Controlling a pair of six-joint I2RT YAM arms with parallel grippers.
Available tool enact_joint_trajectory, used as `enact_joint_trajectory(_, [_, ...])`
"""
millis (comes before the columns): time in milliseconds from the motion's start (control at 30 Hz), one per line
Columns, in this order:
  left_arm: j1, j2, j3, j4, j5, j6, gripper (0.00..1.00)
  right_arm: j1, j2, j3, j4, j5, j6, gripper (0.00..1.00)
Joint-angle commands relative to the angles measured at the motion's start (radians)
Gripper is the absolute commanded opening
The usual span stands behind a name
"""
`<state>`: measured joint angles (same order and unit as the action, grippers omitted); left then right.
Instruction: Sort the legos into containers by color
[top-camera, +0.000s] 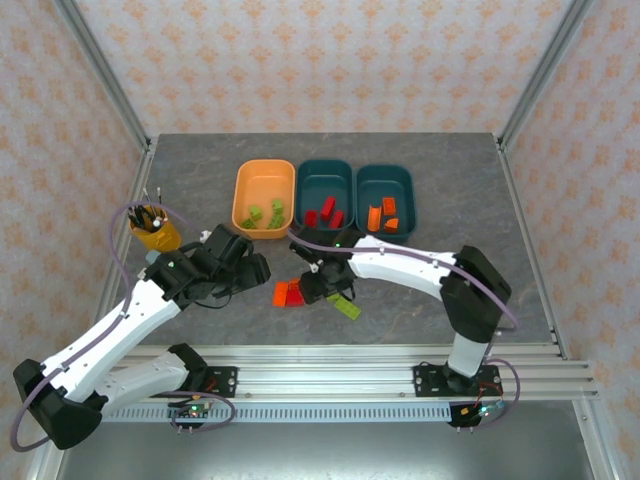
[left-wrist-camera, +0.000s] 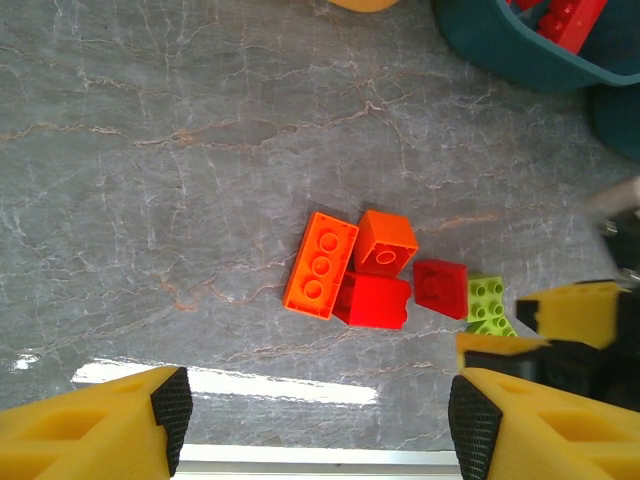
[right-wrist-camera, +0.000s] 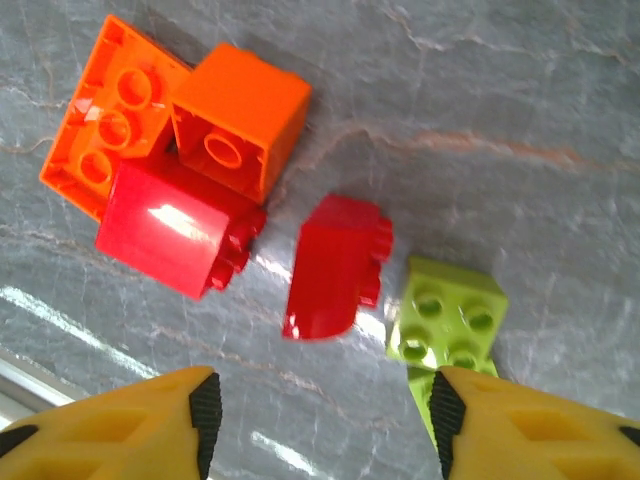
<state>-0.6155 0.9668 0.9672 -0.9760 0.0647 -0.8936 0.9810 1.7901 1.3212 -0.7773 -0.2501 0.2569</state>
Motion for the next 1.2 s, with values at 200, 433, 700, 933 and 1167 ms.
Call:
enact_joint_trajectory(200, [-0.009,-0.035,-0.013,-0.016,-0.053,-0.026,0.72,0.003,0.154,0.134,-0.073,0.056,-0.017,0.42])
enact_joint_trajectory(433, [-0.009,-0.031,-0.006,-0.011,-0.048,-0.023,0.71,0.002,0.174,0.131,-0.069,0.089,0.001,0.39])
enact_joint_trajectory(700, [-0.009,-0.016,-0.001,0.002,-0.04,-0.015,0.71,0.001,0.214,0.142,-0.066,0.085,-0.002,0.32])
enact_joint_trajectory(933, [-0.009,-0.015,0.003,0.0,-0.041,-0.012,0.71,0.001,0.19,0.16,-0.07,0.113,0.016,0.12])
enact_joint_trajectory(1167, [-0.009,-0.014,-0.002,0.006,-0.042,-0.012,0.71,-0.007,0.156,0.159,-0.083,0.128,0.02,0.0])
